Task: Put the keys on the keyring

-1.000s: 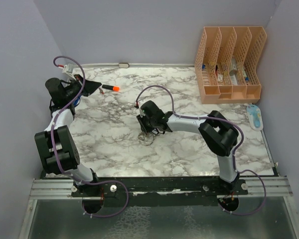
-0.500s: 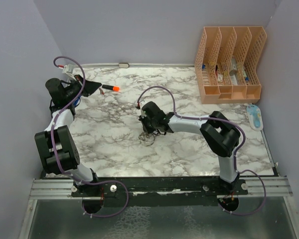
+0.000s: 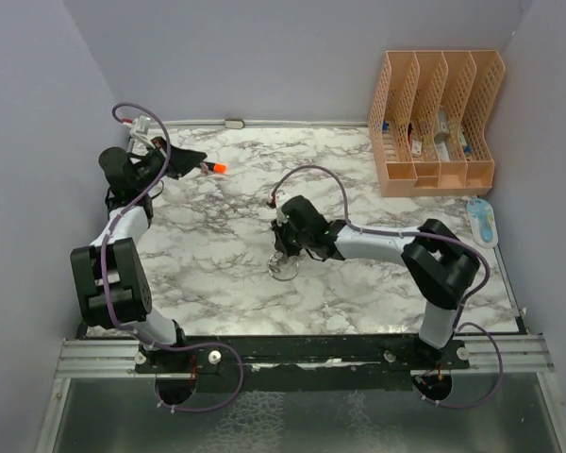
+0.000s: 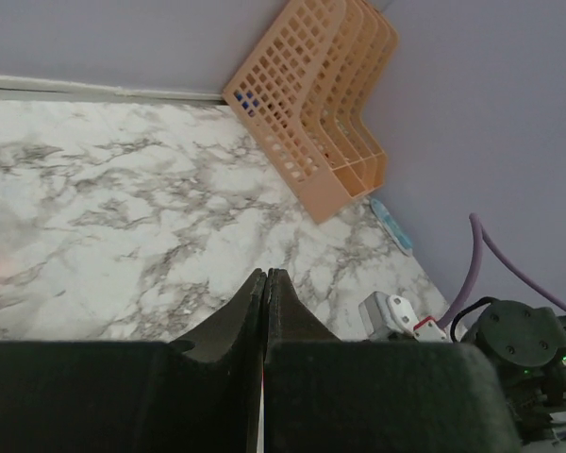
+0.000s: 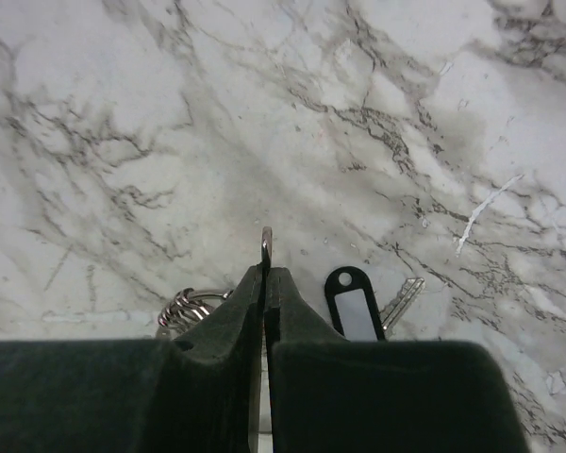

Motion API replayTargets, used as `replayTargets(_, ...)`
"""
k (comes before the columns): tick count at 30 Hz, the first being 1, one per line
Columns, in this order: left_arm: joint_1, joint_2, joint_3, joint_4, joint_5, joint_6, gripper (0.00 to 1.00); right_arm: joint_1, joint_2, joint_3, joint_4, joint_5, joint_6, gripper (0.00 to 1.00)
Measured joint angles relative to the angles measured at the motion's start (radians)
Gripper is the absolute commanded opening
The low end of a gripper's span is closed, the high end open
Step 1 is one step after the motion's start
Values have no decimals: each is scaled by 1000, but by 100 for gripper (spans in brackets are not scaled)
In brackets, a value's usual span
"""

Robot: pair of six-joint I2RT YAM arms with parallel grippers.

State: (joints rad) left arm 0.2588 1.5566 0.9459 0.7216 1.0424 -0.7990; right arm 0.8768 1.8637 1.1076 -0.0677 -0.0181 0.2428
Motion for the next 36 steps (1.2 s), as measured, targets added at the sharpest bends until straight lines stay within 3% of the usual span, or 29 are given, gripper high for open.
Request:
replayTargets(6,-116,16,2,133,0,-159,0,-9,-175,-53,125,-2,0,1)
replayTargets(20,-323,83,58,231,-31,-367,0,-41,-525,-203,417,82,-5,1)
replayTargets(26,-406,103,58,188,-120,-426,0,-41,-523,-230,556,92,-3,1)
replayTargets(36,-429,197,7,108,-272,-602,0,-41,-452,-238,684,76,15,1)
